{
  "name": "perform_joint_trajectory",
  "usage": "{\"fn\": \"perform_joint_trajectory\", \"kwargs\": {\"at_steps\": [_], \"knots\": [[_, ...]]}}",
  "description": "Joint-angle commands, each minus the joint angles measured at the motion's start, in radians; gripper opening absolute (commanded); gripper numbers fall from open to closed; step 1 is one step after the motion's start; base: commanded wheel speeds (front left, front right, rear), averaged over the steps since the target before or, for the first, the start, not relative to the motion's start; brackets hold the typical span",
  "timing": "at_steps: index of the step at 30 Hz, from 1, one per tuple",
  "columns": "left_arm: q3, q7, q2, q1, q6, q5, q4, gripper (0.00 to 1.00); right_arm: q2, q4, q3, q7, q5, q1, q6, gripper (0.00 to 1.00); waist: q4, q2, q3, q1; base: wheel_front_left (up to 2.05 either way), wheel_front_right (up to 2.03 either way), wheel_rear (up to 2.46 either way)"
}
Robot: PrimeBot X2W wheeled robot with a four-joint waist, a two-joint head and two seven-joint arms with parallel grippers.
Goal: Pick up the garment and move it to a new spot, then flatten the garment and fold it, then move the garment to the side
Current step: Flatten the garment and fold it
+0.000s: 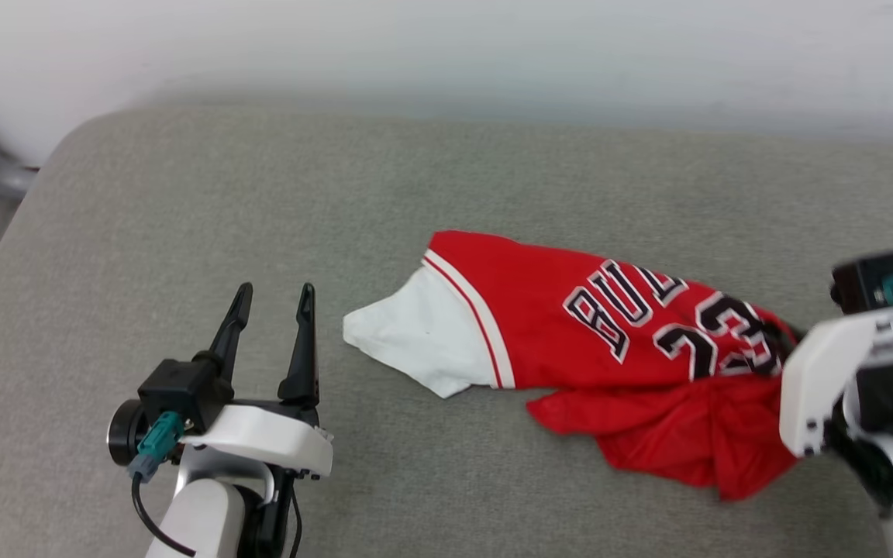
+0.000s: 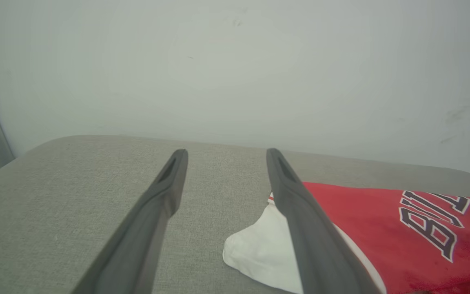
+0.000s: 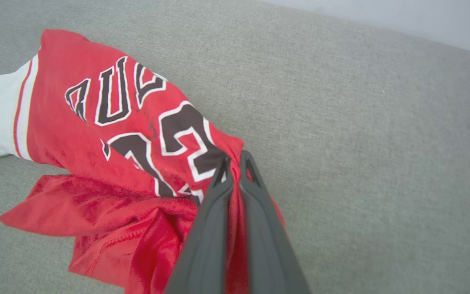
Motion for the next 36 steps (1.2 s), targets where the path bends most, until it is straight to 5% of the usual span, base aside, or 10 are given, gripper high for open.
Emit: {"fn": "perform_joint_trajectory", "kwargs": {"at_steps": [1,8,14,15,16,17,28,36], "knots": [[0.005,-0.003,0.003,0.017,-0.002,0.002,0.004,1.0,0.019,-0.039,-0.028,0.0,-0.022,0.061,-0.001,0.0,-0.03,0.0,-0.028,-0.0001,0.0,0.0,0.0],[0.012,-0.003,0.008,0.058,0.0,0.002,0.019,1.0,0.143,-0.209,-0.092,0.081,-0.062,0.375,-0.001,0.0,-0.076,0.0,-0.076,-0.0001,0.0,0.0,0.0],[0.007,0.002,0.012,0.079,0.002,-0.006,0.035,1.0,0.204,-0.182,-0.039,0.089,-0.027,0.557,-0.001,0.0,-0.088,0.0,-0.099,-0.0001,0.0,0.0,0.0],[0.005,0.004,0.011,0.081,0.002,-0.007,0.037,1.0,0.208,-0.17,-0.029,0.073,-0.021,0.568,-0.001,0.3,-0.088,0.0,-0.101,-0.0001,0.0,0.0,0.0],[0.003,0.007,0.01,0.085,0.004,-0.008,0.038,1.0,0.212,-0.163,-0.025,0.043,-0.007,0.569,-0.001,0.93,-0.088,0.0,-0.104,-0.0001,0.0,0.0,0.0],[0.002,0.008,0.01,0.088,0.006,-0.008,0.038,1.0,0.214,-0.156,-0.021,0.011,-0.003,0.567,-0.001,1.0,-0.088,0.0,-0.106,-0.0001,0.0,0.0,0.0],[-0.006,0.022,0.023,0.113,0.014,-0.012,0.036,1.0,0.219,-0.167,-0.048,-0.484,0.051,0.494,-0.001,1.0,-0.091,0.0,-0.132,-0.0001,0.0,0.0,0.0],[-0.01,0.017,0.026,0.083,0.02,-0.009,0.016,1.0,0.216,-0.063,-0.181,-0.484,0.03,0.38,-0.001,1.0,-0.061,0.0,-0.113,-0.0001,0.0,0.0,0.0]]}}
